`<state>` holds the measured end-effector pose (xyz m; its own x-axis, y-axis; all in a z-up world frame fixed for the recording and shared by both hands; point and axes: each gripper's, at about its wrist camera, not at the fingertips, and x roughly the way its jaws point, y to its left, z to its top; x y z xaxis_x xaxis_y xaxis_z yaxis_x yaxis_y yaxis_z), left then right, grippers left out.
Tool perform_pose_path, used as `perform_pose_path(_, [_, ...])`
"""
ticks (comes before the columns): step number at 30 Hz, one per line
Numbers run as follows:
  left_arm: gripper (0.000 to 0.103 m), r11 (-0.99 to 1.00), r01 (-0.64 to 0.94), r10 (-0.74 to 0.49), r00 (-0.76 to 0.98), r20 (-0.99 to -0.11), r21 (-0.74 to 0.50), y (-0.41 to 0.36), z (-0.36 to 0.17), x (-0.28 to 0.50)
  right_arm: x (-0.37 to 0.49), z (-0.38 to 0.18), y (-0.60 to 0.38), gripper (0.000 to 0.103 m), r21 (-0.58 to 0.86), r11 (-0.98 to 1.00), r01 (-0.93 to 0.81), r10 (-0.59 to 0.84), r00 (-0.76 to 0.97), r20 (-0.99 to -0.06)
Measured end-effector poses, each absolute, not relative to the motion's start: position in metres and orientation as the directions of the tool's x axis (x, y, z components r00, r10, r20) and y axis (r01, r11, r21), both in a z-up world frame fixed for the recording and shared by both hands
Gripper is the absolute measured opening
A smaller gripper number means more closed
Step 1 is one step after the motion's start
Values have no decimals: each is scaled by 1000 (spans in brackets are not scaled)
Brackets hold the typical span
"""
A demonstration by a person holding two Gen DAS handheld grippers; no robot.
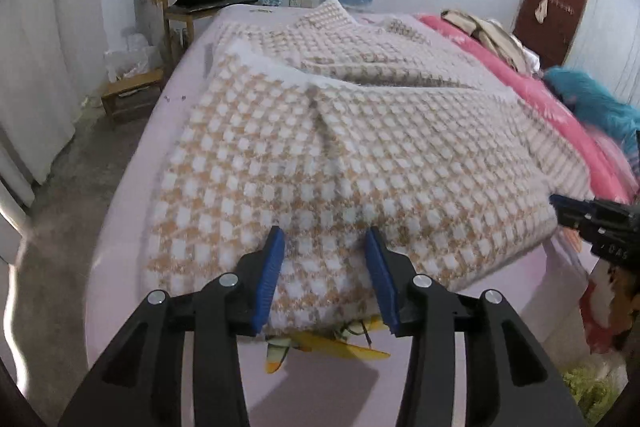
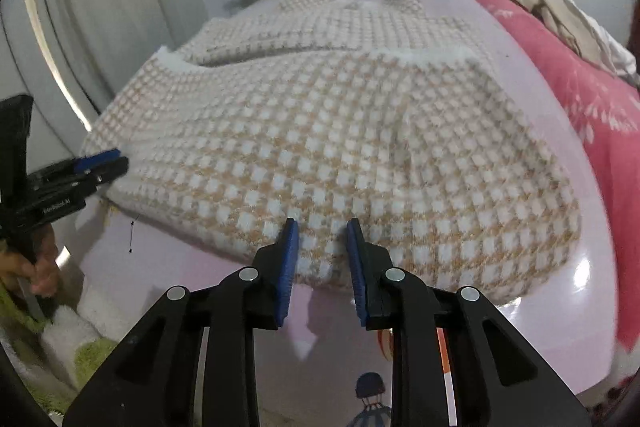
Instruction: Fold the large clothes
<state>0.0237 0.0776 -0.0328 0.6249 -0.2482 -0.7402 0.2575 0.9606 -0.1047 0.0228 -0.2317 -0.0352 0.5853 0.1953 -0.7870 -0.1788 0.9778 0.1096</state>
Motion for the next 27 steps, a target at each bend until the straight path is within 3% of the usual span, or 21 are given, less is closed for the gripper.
perform_pose_path(5, [42, 978, 204, -166, 676, -718, -34, 94, -23, 28, 14, -26, -273, 22, 62, 998, -22, 62, 634, -771])
perform_pose_path(8, [42, 982, 176, -174, 662, -729, -75, 105, -40, 41, 22, -55, -298, 21, 181, 982, 55, 113, 594, -796])
perform_pose_path(14, [42, 988, 154, -117, 702, -702, -11, 112, -23, 46, 18, -21, -312, 22, 92, 991, 99, 5, 653, -757])
perform_pose_path(19, [42, 985, 159, -64, 700, -712, 68, 103, -28, 51, 30, -45, -343, 23, 200, 960, 193, 47, 595, -802])
perform_pose_path(22, [42, 988, 153, -108, 713, -693, 3, 110, -9, 51, 35, -21, -340, 30, 178, 964, 199, 16, 622, -783])
perform_pose_path(27, [42, 982, 169, -178, 717, -674, -80, 105, 5, 85, 75, 2, -309, 34, 255, 964, 74, 141, 671, -728])
